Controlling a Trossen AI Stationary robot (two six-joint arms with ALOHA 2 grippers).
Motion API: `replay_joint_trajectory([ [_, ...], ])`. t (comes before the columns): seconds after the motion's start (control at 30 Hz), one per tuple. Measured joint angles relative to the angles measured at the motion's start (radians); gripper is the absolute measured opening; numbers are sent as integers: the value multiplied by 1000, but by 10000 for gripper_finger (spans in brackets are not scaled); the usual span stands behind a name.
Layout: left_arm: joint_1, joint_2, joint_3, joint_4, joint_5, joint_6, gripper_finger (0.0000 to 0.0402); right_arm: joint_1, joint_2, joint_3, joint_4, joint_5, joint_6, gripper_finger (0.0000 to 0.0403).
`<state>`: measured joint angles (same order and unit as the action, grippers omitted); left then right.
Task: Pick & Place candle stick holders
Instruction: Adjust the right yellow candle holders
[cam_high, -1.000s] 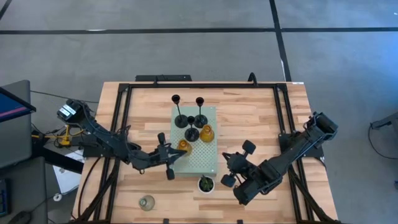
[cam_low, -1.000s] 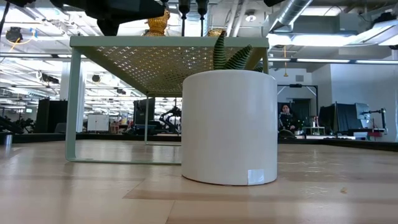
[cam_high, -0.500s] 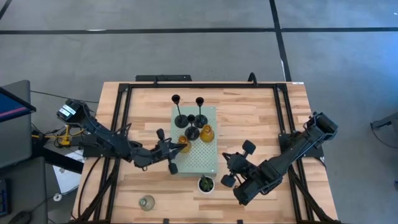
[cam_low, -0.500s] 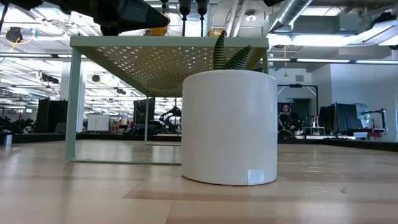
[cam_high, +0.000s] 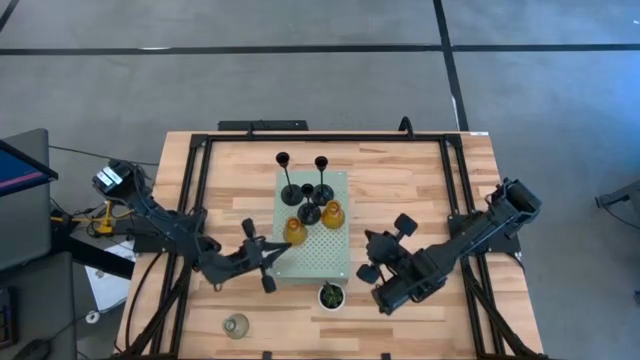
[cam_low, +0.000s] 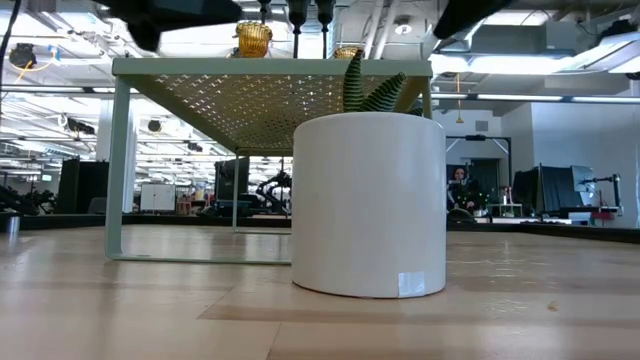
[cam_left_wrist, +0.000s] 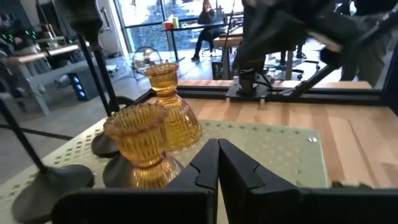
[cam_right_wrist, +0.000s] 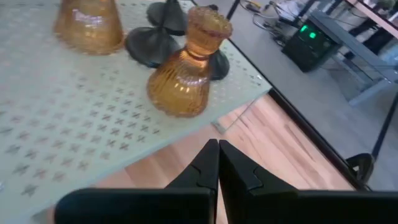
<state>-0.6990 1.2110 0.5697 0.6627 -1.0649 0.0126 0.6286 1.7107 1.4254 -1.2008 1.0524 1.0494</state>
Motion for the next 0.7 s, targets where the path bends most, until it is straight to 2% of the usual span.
replay_joint_trajectory([
  [0.17,-111,0,0,-1,-159,51,8,-47,0,0,1,-9,-49,0],
  [0.4,-208,0,0,-3,-242,86,8,-115,-14,-52,6,-62,-109,0],
  [0.57,-241,0,0,-3,-308,98,8,-149,-107,-177,50,-154,-122,0],
  [0.7,-266,0,0,-4,-315,131,8,-169,-234,-299,193,-203,-202,0],
])
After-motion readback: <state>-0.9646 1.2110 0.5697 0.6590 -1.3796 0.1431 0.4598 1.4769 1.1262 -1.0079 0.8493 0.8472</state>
